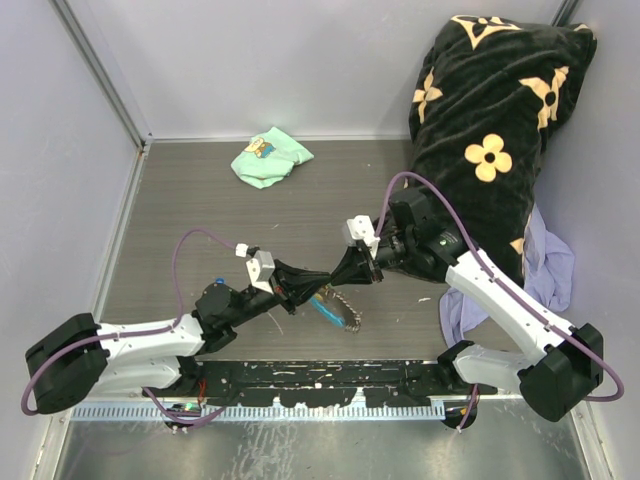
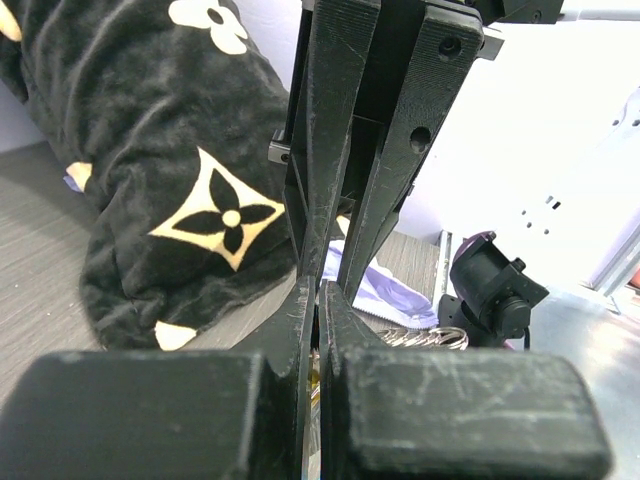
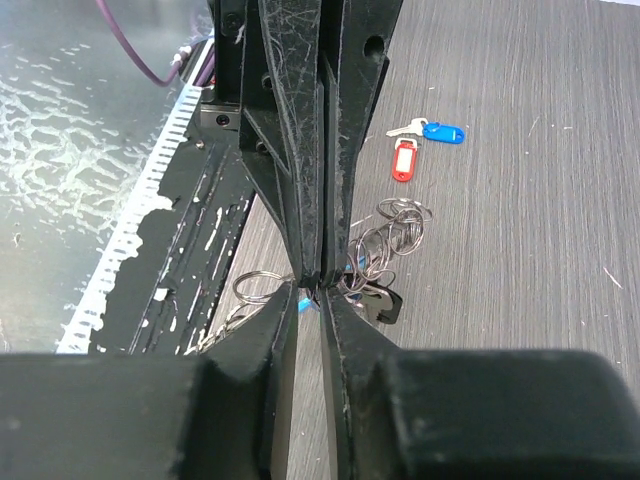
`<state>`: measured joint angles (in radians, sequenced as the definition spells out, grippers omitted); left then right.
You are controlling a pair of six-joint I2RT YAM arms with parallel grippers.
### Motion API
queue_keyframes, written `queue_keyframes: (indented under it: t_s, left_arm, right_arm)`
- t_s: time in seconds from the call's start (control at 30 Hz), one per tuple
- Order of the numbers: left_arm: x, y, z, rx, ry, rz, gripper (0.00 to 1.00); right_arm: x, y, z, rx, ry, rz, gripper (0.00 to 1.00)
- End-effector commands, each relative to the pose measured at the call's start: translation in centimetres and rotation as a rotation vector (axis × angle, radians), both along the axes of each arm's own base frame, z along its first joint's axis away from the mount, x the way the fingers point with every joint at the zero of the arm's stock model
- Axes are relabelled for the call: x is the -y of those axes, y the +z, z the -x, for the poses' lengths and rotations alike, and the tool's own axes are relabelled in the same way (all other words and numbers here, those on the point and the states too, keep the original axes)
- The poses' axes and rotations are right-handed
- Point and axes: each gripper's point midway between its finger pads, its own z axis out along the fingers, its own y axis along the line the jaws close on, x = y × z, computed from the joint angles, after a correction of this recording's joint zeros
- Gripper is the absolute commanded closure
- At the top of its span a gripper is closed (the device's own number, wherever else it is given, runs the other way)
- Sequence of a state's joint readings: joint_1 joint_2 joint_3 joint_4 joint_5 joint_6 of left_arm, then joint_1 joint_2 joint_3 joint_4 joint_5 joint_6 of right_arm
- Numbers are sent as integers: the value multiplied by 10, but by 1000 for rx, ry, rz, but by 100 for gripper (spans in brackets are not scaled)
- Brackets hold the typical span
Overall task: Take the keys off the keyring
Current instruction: Remove the key from the keyring.
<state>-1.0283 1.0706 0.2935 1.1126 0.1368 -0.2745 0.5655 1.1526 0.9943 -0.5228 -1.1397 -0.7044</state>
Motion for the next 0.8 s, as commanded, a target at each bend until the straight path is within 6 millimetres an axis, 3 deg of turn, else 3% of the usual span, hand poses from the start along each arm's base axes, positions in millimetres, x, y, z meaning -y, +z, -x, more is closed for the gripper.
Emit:
queue_keyframes:
  t_s: [0.0,0.47,0.67,0.77]
  left_arm:
    - [-3,53,5,87,-14,152,100]
    - [-4,56,5,83,-17,171,100]
    - [-4,56,5,81,-15,173,100]
    - [-5,57,4,74,-11,181,100]
  right_arm:
    - [-4,8,1,27,28,-39,81]
    - [-5,1,3,15,35,-38,79]
    - [-5,5,6,18,50,-46,97]
    - [-4,6,7,28,54,-41,99]
